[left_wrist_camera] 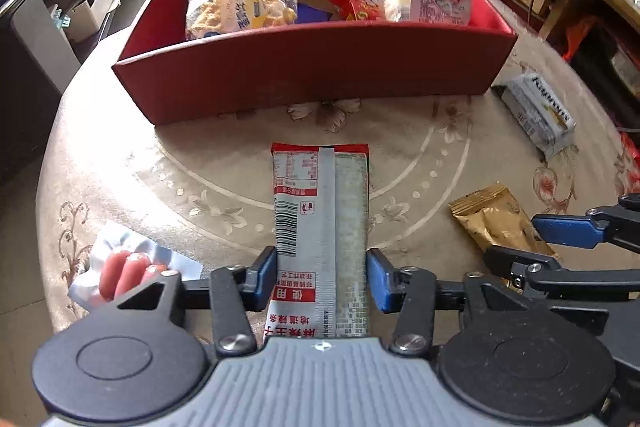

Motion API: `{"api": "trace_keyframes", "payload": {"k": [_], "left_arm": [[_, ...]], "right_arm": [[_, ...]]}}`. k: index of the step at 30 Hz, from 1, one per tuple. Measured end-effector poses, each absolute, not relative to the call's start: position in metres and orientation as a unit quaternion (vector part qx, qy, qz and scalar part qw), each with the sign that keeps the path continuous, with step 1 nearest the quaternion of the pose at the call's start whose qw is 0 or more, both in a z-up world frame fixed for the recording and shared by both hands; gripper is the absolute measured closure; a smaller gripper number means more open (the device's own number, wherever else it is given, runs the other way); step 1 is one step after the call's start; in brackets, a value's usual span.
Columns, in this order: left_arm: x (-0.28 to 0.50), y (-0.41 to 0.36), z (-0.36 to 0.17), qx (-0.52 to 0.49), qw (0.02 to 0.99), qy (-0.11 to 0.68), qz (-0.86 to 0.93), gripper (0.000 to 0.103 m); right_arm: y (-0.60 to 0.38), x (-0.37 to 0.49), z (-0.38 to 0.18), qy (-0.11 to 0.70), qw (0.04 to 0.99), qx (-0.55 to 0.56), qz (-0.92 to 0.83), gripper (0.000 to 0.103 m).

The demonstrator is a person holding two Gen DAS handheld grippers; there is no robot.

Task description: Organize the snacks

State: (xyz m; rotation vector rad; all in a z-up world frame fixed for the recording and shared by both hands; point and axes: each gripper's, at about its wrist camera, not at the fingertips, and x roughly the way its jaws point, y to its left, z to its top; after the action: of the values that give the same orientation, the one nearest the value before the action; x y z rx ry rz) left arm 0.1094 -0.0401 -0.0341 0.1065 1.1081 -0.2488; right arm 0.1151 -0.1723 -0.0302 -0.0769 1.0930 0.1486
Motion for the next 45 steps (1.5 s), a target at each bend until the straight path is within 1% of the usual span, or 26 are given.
{"api": "trace_keyframes", "payload": {"k": [7,40,45], "left_arm": [[0.103,-0.027,-0.013,0.027,0.851,0.506,-0.133,0.062],[0.1,-0.027,0.025,0.009,0.874,0.463,-0.147,0.061],[0.103,-0.026,0.03,0.005,0.878,0.457,-0.146,0.061]], "right_arm": [[-0.173,0.115,-0.024,0.509,0.858,-0.03,0.068,0.058],[-0.173,0.129,0.01,0.462,0.885,-0.011,0.058,0.058],[-0.173,0.132,0.015,0.453,0.889,-0.005,0.059,0.064]]}}
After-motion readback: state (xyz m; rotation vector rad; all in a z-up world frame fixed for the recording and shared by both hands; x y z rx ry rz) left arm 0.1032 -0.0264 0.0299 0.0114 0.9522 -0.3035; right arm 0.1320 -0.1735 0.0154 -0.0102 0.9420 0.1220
